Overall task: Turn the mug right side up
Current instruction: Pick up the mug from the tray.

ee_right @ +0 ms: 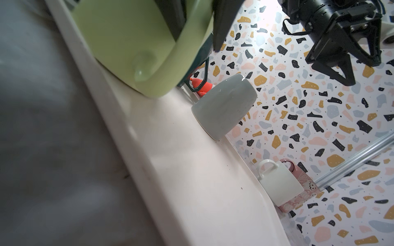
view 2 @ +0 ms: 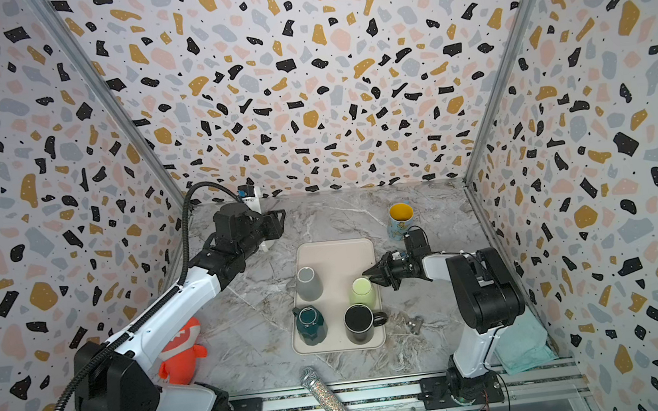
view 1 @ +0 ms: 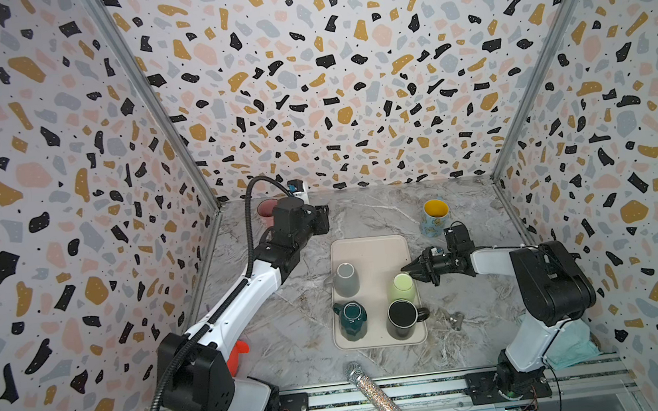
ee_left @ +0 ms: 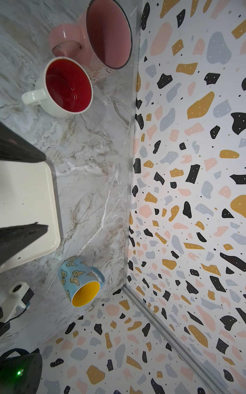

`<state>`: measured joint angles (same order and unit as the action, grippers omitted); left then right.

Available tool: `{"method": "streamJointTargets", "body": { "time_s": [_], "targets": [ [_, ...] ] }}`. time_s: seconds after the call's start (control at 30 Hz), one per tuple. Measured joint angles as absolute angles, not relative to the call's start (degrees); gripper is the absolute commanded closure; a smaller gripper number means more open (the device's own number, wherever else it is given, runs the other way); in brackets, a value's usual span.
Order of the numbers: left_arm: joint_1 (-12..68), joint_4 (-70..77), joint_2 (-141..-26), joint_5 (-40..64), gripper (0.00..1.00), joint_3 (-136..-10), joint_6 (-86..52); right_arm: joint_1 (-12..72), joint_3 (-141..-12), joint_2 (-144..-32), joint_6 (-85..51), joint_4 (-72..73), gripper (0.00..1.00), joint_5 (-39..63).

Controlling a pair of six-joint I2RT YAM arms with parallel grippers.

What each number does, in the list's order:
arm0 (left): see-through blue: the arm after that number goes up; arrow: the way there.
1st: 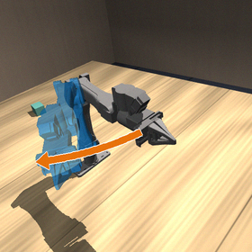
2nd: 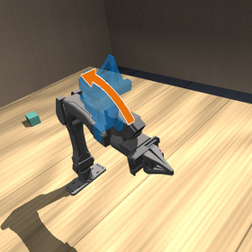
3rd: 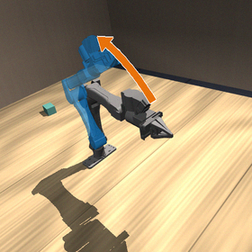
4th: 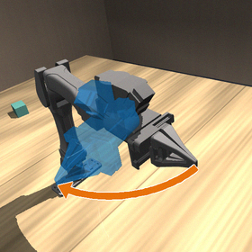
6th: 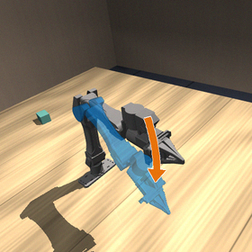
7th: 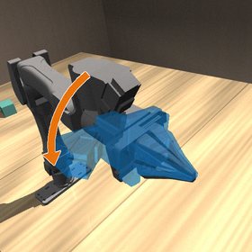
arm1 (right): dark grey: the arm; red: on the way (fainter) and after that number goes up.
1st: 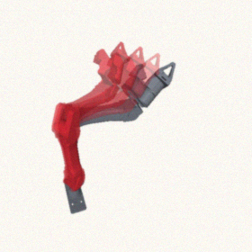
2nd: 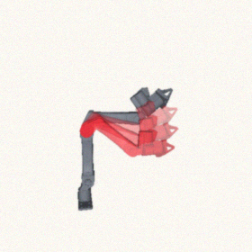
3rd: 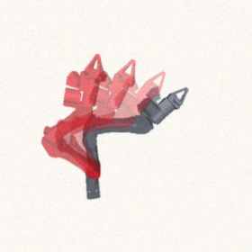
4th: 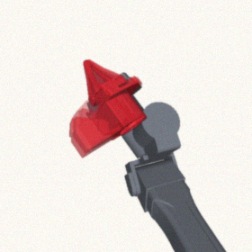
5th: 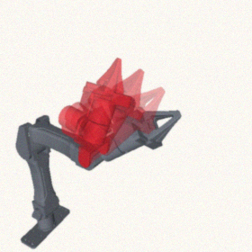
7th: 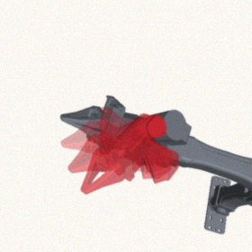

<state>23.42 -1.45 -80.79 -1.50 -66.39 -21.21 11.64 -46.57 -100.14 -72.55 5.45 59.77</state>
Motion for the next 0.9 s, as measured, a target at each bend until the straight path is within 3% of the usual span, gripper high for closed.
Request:
{"method": "streamJointTargets", "body": {
  "time_s": [0.23, 0.5, 0.9],
  "targets": [
    [23.33, -1.45, -80.84, -1.52, 0.53, -66.39, -21.21, 12.16, -49.5, -100.88, -73.54, 6.55, 1.0, 61.56],
    [23.03, -1.45, -80.9, -1.52, 0.53, -66.39, -21.21, 12.21, -53.04, -102.54, -72.42, 6.72, 1.0, 61.23],
    [22.17, -2.61, -83.83, 0.19, 0.53, -72.31, -21.02, 16.12, -64.27, -101.43, -59.16, 3.29, 1.0, 53.93]
  ]
}}
